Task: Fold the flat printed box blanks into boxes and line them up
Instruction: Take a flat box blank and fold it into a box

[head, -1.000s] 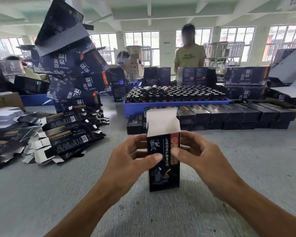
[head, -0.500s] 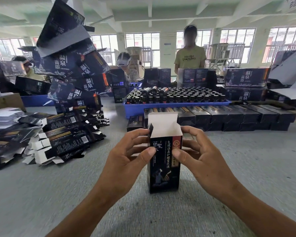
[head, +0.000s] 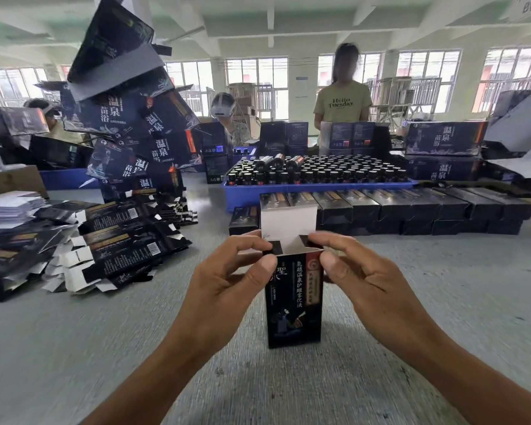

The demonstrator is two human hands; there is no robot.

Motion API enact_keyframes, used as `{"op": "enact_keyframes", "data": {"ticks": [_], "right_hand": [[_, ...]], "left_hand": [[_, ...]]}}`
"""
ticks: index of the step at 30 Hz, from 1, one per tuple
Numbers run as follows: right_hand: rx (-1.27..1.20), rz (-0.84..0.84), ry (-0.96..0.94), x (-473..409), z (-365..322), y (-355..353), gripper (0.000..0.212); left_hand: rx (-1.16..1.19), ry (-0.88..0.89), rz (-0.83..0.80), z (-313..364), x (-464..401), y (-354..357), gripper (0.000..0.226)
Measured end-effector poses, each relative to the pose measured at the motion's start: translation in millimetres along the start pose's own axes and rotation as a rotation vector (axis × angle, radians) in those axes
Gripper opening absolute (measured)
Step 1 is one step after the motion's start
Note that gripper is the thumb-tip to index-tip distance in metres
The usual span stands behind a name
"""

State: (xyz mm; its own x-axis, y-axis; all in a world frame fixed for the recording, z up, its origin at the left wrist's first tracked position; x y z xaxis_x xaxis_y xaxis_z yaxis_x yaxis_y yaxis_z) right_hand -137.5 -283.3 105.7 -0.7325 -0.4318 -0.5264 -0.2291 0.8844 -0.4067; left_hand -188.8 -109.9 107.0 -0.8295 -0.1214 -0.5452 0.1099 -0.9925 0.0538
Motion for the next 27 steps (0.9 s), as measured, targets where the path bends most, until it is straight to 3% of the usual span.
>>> {"op": "enact_keyframes", "data": {"ticks": [6, 11, 20, 27], "right_hand": [[-0.038, 0.087, -0.007, 0, -4, -10, 0.027], [-0.056, 0.093, -0.004, 0, -5, -11, 0.036], [-0.043, 0.157, -0.041, 1, -13, -14, 0.027], [-0.033, 0.188, -0.025, 1, -12, -17, 0.024]], "left_hand": [[0.059, -0.002, -0.001, 0, -1, 0, 0.013], [0.024, 0.015, -0.009, 3, -1, 0, 0.01], [0.036, 0.033, -0.028, 2, 0, 3, 0.013], [-0.039, 0.079, 0.083, 7, 2, -1, 0.02]]}}
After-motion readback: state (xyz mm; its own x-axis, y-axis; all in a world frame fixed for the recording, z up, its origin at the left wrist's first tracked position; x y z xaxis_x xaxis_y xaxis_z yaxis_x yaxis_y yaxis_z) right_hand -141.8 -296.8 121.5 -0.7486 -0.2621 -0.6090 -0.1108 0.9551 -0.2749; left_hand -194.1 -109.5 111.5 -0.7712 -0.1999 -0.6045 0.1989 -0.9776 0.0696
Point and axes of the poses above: each hand's wrist, its own x-axis away from the middle knuckle, its own y-axis out of the palm, z = x × y, the point moved 10 cm from there along -x, towards the middle knuckle, and after that the axes turned 11 degrees about x, right-handed, at the moved point
